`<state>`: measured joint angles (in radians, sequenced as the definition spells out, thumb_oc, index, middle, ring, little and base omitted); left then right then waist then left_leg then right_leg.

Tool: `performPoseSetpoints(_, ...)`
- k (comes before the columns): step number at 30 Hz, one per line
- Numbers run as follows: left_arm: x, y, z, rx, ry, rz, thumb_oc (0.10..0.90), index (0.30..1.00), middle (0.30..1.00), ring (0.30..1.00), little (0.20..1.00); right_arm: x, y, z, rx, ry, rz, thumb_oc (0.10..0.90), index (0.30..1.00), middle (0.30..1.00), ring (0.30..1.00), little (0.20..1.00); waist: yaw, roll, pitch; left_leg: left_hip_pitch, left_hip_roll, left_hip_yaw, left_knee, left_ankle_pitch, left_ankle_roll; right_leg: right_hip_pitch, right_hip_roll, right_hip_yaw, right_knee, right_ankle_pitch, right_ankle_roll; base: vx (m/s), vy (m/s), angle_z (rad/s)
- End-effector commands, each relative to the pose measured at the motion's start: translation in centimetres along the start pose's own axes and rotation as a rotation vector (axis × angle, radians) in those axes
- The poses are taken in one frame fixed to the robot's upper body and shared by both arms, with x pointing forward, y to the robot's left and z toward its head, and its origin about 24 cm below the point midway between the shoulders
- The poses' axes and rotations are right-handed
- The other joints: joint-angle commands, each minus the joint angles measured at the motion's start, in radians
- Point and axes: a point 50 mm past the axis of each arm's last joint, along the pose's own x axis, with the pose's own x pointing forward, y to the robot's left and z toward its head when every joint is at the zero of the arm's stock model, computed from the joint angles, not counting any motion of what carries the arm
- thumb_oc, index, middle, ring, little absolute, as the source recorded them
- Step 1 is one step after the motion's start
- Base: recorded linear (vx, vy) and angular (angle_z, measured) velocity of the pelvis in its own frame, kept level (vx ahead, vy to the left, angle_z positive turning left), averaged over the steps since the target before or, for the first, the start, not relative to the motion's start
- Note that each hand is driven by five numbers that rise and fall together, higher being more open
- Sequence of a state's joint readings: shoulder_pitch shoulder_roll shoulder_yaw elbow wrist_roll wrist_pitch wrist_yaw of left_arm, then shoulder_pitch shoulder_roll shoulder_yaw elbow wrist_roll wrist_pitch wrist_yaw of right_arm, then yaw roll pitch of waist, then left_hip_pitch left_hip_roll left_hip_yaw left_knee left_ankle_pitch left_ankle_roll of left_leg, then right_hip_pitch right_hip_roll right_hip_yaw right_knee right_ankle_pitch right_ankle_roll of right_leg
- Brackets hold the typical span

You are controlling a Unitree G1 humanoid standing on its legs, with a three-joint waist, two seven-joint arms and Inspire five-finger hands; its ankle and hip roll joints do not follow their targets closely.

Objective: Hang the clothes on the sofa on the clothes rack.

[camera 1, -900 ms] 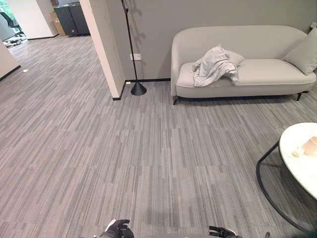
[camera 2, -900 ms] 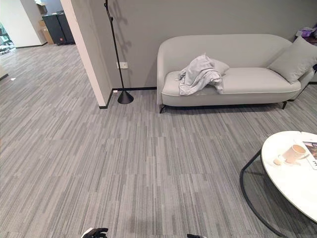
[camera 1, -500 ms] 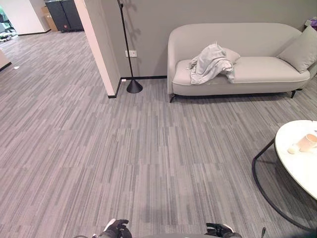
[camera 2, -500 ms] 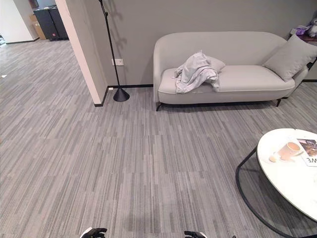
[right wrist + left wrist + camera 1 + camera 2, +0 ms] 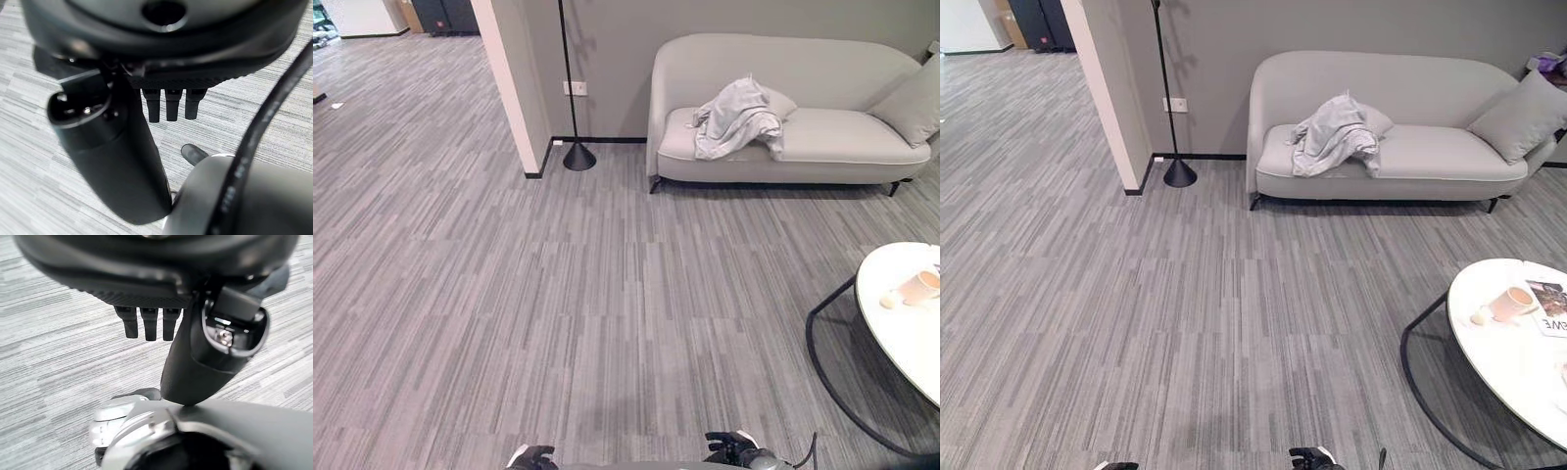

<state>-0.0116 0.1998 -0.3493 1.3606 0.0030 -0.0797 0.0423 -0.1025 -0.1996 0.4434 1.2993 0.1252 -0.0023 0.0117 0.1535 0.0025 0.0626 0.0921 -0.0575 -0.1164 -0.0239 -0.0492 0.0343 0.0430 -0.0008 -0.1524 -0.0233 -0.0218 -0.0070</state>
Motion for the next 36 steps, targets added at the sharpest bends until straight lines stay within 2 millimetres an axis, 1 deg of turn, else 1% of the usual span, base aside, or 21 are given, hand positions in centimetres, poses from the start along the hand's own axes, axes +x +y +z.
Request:
performPoseSetpoints(1, 0.1, -1.3, 1.1, 0.084, -0.022, -0.051, 0.800, 0.900, 0.900, 0.900, 0.900, 0.1, 1.2, 0.7, 0.014, -0.012, 0.051, 0.800, 0.900, 0.900, 0.900, 0.900, 0.021, -0.019, 0.058, -0.049, -0.045, -0.072, 0.008, -0.004, 0.074, -0.082, -0.146, -0.021, 0.410, 0.018, 0.131, -0.03, 0.116, 0.04)
performPoseSetpoints(2, 0.1, -1.3, 1.1, 0.084, -0.022, -0.051, 0.800, 0.900, 0.900, 0.900, 0.900, 0.1, 1.2, 0.8, 0.014, -0.013, 0.051, 0.800, 0.900, 0.900, 0.900, 0.900, 0.023, -0.021, 0.059, -0.051, -0.048, -0.070, 0.010, -0.004, 0.075, -0.087, -0.149, -0.018, 0.417, 0.015, 0.133, 0.02, 0.112, 0.05)
performPoseSetpoints(3, 0.2, -1.1, 1.7, 0.117, -0.038, -0.054, 0.800, 0.900, 0.900, 0.900, 0.900, 0.1, 1.0, 0.6, 0.064, -0.009, 0.056, 0.800, 0.900, 0.900, 0.900, 0.900, 0.010, 0.006, 0.079, -0.031, -0.028, -0.061, 0.013, -0.011, 0.084, -0.144, -0.172, -0.056, 0.564, 0.056, 0.143, 0.03, 0.048, 0.07)
performPoseSetpoints(7, 0.2, -1.0, 1.6, 0.149, -0.026, -0.063, 0.800, 0.900, 0.900, 0.900, 0.900, 0.1, 0.3, 0.5, 0.154, -0.010, 0.032, 0.800, 0.900, 0.900, 0.900, 0.900, -0.011, 0.017, 0.083, 0.019, -0.004, -0.042, -0.001, -0.025, 0.082, -0.198, -0.230, -0.094, 0.655, 0.081, 0.153, 0.17, 0.004, 0.00)
performPoseSetpoints(8, 0.2, -1.1, 1.3, 0.191, -0.012, -0.078, 0.800, 0.900, 0.900, 0.900, 0.900, 0.0, -0.5, 0.0, 0.234, 0.009, -0.004, 0.800, 0.900, 0.900, 0.900, 0.900, -0.033, 0.014, 0.077, 0.078, 0.029, -0.009, -0.031, -0.053, 0.057, -0.217, -0.290, -0.143, 0.536, 0.068, 0.150, 0.26, -0.113, -0.22)
performPoseSetpoints(9, 0.2, -1.1, 1.3, 0.191, -0.012, -0.078, 0.800, 0.900, 0.900, 0.900, 0.900, 0.0, -0.5, 0.0, 0.234, 0.009, -0.005, 0.800, 0.900, 0.900, 0.900, 0.900, -0.033, 0.016, 0.078, 0.082, 0.032, -0.009, -0.034, -0.053, 0.056, -0.212, -0.287, -0.145, 0.532, 0.068, 0.149, 0.35, -0.168, -0.36)
performPoseSetpoints(11, 0.2, -1.3, 1.3, 0.225, -0.013, -0.089, 0.800, 0.900, 0.900, 0.900, 0.900, -0.1, -1.1, -1.0, 0.287, 0.044, -0.029, 0.800, 0.900, 0.900, 0.900, 0.900, -0.060, 0.015, 0.076, 0.126, 0.054, -0.011, -0.063, -0.082, 0.026, -0.229, -0.288, -0.131, 0.358, 0.078, 0.151, 0.27, -0.182, -0.80)
performPoseSetpoints(15, 0.2, -1.5, 1.5, 0.254, -0.027, -0.099, 0.800, 0.900, 0.900, 0.900, 0.900, -0.4, -1.4, -2.8, 0.483, 0.097, -0.053, 0.800, 0.900, 0.900, 0.900, 0.900, -0.122, 0.016, 0.070, 0.174, 0.104, -0.043, -0.063, -0.131, -0.041, -0.305, -0.299, 0.031, 0.037, 0.268, 0.225, 0.44, -0.257, -0.31)
performPoseSetpoints(16, 0.2, -1.5, 1.5, 0.251, -0.027, -0.100, 0.800, 0.900, 0.900, 0.900, 0.900, -0.4, -1.3, -3.3, 0.511, 0.113, -0.056, 0.800, 0.900, 0.900, 0.900, 0.900, -0.129, 0.016, 0.066, 0.184, 0.121, -0.050, -0.063, -0.136, -0.055, -0.317, -0.302, 0.044, 0.033, 0.298, 0.233, 0.45, -0.226, 0.04)
performPoseSetpoints(19, 0.2, -1.6, 1.4, 0.259, -0.024, -0.108, 0.800, 0.900, 0.900, 0.900, 0.900, -0.6, -1.3, -3.9, 0.543, 0.134, -0.065, 0.800, 0.900, 0.900, 0.900, 0.900, -0.132, 0.007, 0.044, 0.177, 0.148, -0.065, -0.063, -0.133, -0.078, -0.292, -0.295, 0.022, 0.031, 0.290, 0.229, 0.31, -0.191, 0.28)
performPoseSetpoints(20, 0.2, -1.4, 1.4, 0.254, -0.024, -0.101, 0.800, 0.900, 0.900, 0.900, 0.900, -0.6, -1.7, -3.9, 0.561, 0.129, -0.073, 0.800, 0.900, 0.900, 0.900, 0.900, -0.140, 0.008, 0.036, 0.179, 0.186, -0.067, -0.063, -0.120, -0.091, -0.301, -0.278, 0.030, 0.062, 0.267, 0.224, 0.51, -0.383, 0.46)
performPoseSetpoints(21, 0.2, -1.2, 1.2, 0.242, -0.011, -0.086, 0.800, 0.900, 0.900, 0.900, 0.900, -0.7, -2.1, -4.5, 0.526, 0.155, -0.096, 0.800, 0.900, 0.900, 0.900, 0.900, -0.143, 0.027, 0.020, 0.171, 0.278, -0.087, -0.063, -0.080, -0.115, -0.325, -0.224, 0.047, 0.135, 0.199, 0.198, 0.41, -0.314, 0.23)
performPoseSetpoints(22, 0.2, -1.2, 1.2, 0.242, -0.011, -0.086, 0.800, 0.900, 0.900, 0.900, 0.900, -0.7, -2.1, -4.5, 0.525, 0.155, -0.096, 0.800, 0.900, 0.900, 0.900, 0.900, -0.144, 0.032, 0.018, 0.169, 0.284, -0.088, -0.063, -0.082, -0.118, -0.328, -0.219, 0.043, 0.142, 0.194, 0.196, 0.43, -0.378, 0.04)
performPoseSetpoints(24, 0.2, -1.2, 1.1, 0.201, -0.008, -0.075, 0.800, 0.900, 0.900, 0.900, 0.900, -0.8, -2.3, -4.4, 0.397, 0.166, -0.105, 0.800, 0.900, 0.900, 0.900, 0.900, -0.134, 0.060, 0.005, 0.142, 0.388, -0.106, -0.041, 0.063, -0.145, -0.326, -0.166, 0.021, 0.190, 0.132, 0.165, 0.32, -0.340, 0.07)
performPoseSetpoints(27, 0.3, -0.3, 2.6, 0.214, -0.058, -0.020, 0.800, 0.900, 0.900, 0.900, 0.900, -0.7, -2.3, -4.0, 0.241, 0.154, -0.101, 0.800, 0.900, 0.900, 0.900, 0.900, -0.087, 0.040, 0.013, 0.010, 0.420, -0.141, 0.160, 0.222, -0.117, -0.220, -0.128, -0.019, 0.112, 0.100, 0.114, 0.33, -0.385, 0.23)
performPoseSetpoints(29, 0.4, 0.0, 4.0, 0.225, -0.107, -0.003, 0.800, 0.900, 0.900, 0.900, 0.900, -0.6, -2.9, -3.1, 0.152, 0.138, -0.123, 0.800, 0.900, 0.900, 0.900, 0.900, -0.047, 0.010, 0.047, -0.081, 0.408, -0.132, 0.274, 0.286, -0.076, -0.143, -0.114, -0.042, 0.063, 0.093, 0.091, 0.34, -0.365, 0.35)
performPoseSetpoints(31, 0.4, 0.4, 5.3, 0.187, -0.142, 0.005, 0.800, 0.900, 0.900, 0.900, 0.900, -0.4, -3.5, -1.7, 0.077, 0.116, -0.129, 0.800, 0.900, 0.900, 0.900, 0.900, 0.009, -0.022, 0.077, -0.188, 0.256, -0.169, 0.386, 0.177, -0.028, -0.096, -0.130, -0.026, 0.042, 0.077, 0.072, 0.33, -0.226, 0.32)
performPoseSetpoints(33, 0.4, 0.6, 5.5, 0.080, -0.148, -0.012, 0.800, 0.900, 0.900, 0.900, 0.900, -0.3, -3.7, -1.4, 0.038, 0.117, -0.123, 0.800, 0.900, 0.900, 0.900, 0.900, 0.054, -0.024, 0.088, -0.248, 0.105, -0.165, 0.383, 0.087, -0.027, -0.047, -0.135, -0.040, 0.024, 0.058, 0.066, 0.39, -0.080, 0.13)
performPoseSetpoints(34, 0.4, 0.5, 5.0, 0.016, -0.130, -0.017, 0.800, 0.900, 0.900, 0.900, 0.900, -0.3, -3.7, -1.1, 0.024, 0.108, -0.110, 0.800, 0.900, 0.900, 0.900, 0.900, 0.075, -0.026, 0.081, -0.259, 0.052, -0.134, 0.331, 0.030, -0.029, -0.019, -0.132, -0.052, 0.009, 0.044, 0.070, 0.43, -0.035, 0.08)
performPoseSetpoints(35, 0.4, 0.4, 4.3, -0.017, -0.109, -0.018, 0.800, 0.900, 0.900, 0.900, 0.900, -0.2, -3.5, -0.8, 0.017, 0.094, -0.102, 0.800, 0.900, 0.900, 0.900, 0.900, 0.086, -0.023, 0.071, -0.262, 0.012, -0.092, 0.257, 0.027, -0.026, 0.002, -0.120, -0.064, -0.004, 0.027, 0.074, 0.30, -0.021, -0.02)
performPoseSetpoints(36, 0.4, 0.4, 4.3, -0.017, -0.109, -0.018, 0.800, 0.900, 0.900, 0.900, 0.900, -0.2, -3.5, -0.8, 0.017, 0.093, -0.102, 0.800, 0.900, 0.900, 0.900, 0.900, 0.085, -0.025, 0.069, -0.263, 0.010, -0.093, 0.250, 0.033, -0.025, 0.000, -0.123, -0.065, -0.005, 0.029, 0.075, 0.46, 0.016, 0.08)
